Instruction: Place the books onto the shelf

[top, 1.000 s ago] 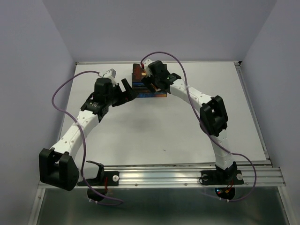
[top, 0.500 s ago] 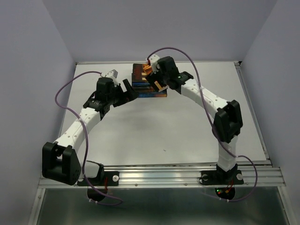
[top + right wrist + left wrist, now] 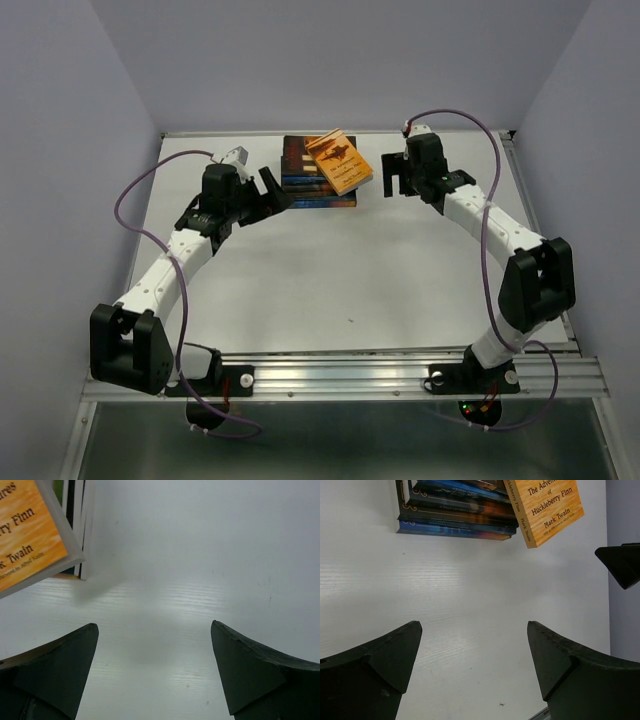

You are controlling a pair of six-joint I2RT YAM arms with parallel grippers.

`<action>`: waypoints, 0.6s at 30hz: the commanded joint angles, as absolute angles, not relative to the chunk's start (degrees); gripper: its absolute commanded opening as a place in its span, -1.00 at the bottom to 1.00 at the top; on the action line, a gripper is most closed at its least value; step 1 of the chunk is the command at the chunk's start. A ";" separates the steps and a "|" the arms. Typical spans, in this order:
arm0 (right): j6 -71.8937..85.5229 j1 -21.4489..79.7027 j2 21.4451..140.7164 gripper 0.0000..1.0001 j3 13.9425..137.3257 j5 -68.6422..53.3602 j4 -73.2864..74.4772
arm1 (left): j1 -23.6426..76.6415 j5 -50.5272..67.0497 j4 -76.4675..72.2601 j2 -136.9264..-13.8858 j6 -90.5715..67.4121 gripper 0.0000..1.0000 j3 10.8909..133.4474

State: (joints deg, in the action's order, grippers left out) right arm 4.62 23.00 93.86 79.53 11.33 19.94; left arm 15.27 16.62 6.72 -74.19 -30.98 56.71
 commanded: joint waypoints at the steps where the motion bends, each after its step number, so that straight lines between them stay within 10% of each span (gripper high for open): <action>1: 9.93 21.97 95.44 1.00 80.32 9.68 18.90 | 14.33 17.67 5.27 -74.18 -29.27 0.98 58.62; 18: 11.69 19.25 116.00 1.00 100.01 9.05 18.90 | 9.06 17.05 2.99 -77.08 -28.83 0.98 64.77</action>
State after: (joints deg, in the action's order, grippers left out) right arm 10.39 20.27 114.41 94.83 7.05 21.02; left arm 10.09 17.10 5.32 -77.52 -30.41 61.34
